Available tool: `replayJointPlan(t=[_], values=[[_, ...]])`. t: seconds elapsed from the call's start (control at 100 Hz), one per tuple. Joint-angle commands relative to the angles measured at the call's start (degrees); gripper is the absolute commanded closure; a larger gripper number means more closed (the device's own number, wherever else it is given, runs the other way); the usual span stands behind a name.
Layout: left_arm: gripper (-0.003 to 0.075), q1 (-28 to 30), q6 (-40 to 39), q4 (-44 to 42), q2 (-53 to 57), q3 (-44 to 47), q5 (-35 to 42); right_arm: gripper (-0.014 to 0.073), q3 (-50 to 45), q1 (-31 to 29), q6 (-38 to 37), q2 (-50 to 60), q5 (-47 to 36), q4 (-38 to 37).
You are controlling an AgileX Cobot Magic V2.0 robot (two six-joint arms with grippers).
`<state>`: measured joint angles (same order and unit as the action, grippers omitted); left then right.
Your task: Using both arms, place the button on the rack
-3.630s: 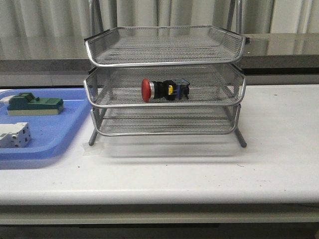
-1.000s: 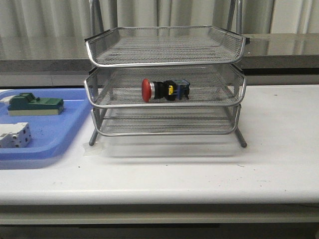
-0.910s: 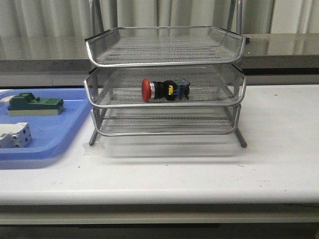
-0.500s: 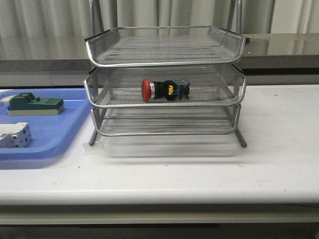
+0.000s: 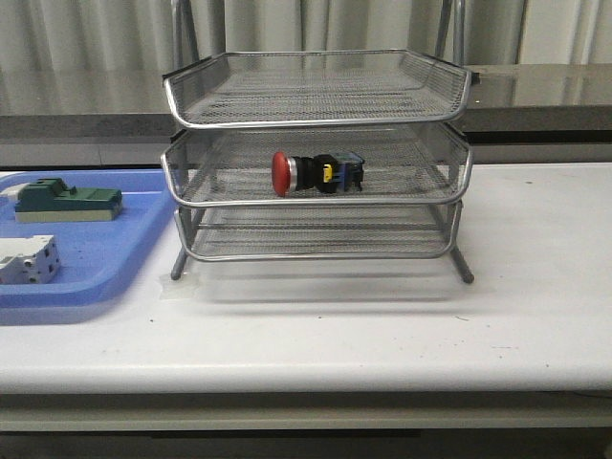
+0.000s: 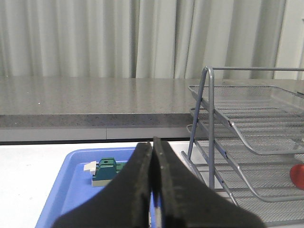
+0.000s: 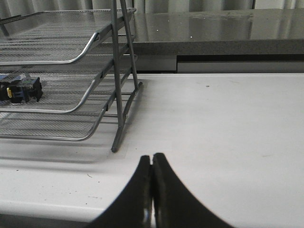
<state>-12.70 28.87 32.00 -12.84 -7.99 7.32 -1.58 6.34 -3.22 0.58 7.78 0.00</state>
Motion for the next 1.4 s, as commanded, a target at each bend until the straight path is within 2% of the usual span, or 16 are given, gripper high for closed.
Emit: replayJointPlan(t=[0.0,0.13,0.23,0.41,0.51,0.61,0.72,1.08,1.19,1.39], values=[[0.074,0.09,-0.19,0.0,-0.64,-1.68,3.69,0.0654,0.83,-0.06,0.01,1.26,-4.5,-0.31],[0.074,0.09,-0.19,-0.23,-0.64,-1.68,3.69,0.0654,0.83,-0.06,0.01,1.26,-4.5,-0.31],[0.074,0.09,-0.95,-6.43,-0.64,-1.68,3.69,0.0654,0.83,-0.06,0.01,1.26,-4.5,-0.31],[0.074,2.41,-15.14,-21.64,-0.64,-1.68,2.46,0.0654,0.83,-0.06,0.01,1.26,-4.5,-0.31],[0.074,6.18,-18.83,-25.65,-0.3,-1.68,-1.53,0.0654,0.83,-0.06,0.01,1.26,-4.5,-0.31],[0.074,10.26,-26.07,-32.0,0.85,-1.56,-7.32,0.0654,0.83,-0.06,0.01,1.26,-4.5,-0.31],[0.074,12.58,-33.48,-38.67,3.72,-0.3,-9.96,0.0654,0.83,-0.06,0.01,1.26,-4.5,-0.31],[0.074,13.05,-34.0,-39.68,14.78,8.63,-8.93,0.0654,0.83,-0.06,0.01,1.26,-4.5,-0.31],[0.074,13.05,-34.27,-39.56,14.93,10.83,-5.32,0.0654,0.83,-0.06,0.01,1.26,-4.5,-0.31],[0.074,13.05,-34.89,-39.33,14.93,10.83,-4.97,0.0654,0.83,-0.06,0.01,1.26,-4.51,-0.31]])
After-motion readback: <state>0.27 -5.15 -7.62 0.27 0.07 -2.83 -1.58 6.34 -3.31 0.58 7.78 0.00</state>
